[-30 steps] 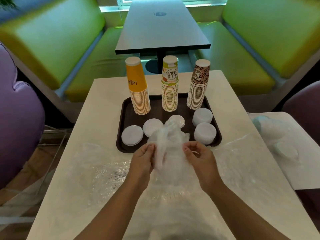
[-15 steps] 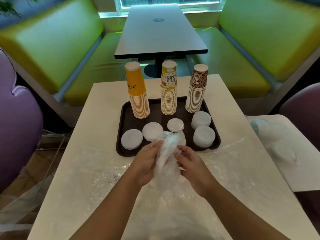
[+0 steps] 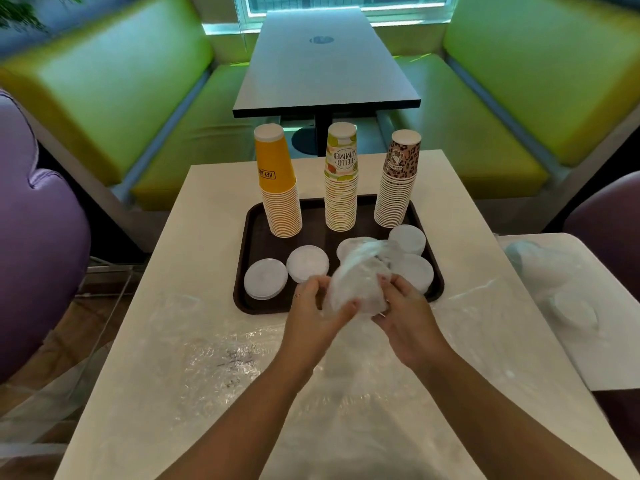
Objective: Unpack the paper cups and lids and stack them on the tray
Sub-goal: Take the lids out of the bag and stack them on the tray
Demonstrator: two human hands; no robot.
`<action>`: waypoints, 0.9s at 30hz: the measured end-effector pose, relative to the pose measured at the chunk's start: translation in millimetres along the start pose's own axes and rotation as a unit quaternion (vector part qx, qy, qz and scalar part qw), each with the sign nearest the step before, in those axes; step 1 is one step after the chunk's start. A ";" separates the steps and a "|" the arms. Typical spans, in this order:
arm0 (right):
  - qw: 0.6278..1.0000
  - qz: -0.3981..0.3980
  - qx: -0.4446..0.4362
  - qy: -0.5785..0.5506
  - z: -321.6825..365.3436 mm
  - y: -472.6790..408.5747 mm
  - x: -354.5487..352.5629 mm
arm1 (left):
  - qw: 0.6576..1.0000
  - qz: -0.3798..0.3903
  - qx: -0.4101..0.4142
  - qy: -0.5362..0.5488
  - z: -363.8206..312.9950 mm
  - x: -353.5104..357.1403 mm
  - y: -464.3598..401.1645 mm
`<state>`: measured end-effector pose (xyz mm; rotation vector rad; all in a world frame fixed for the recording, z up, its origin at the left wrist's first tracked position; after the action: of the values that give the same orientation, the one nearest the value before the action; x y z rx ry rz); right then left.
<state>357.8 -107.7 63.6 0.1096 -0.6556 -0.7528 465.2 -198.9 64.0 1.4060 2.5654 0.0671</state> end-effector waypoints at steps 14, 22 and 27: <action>0.996 -0.058 -0.006 -0.068 27.2 -7.6 -38.1 | 0.909 -0.120 -0.175 0.358 41.2 -78.9 -17.3; 0.990 0.050 0.024 0.129 38.4 6.9 -24.9 | 0.952 0.135 -0.216 0.171 1.0 -58.2 -15.8; 0.974 0.154 -0.012 0.166 35.4 16.3 -20.4 | 0.920 0.155 -0.200 0.299 0.0 -32.7 -23.4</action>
<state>335.7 -77.4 86.6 0.1054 -0.3331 -0.4278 462.9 -239.1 66.0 1.7956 2.4857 1.1669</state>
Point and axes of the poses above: each hand's wrist, its own y-axis away from the middle knuckle, its own x-axis out of the palm, z = x × y, the point moved 1 cm from there along -y, towards the middle knuckle, and after that the axes turned 10 degrees about z, right-handed, at the moved point
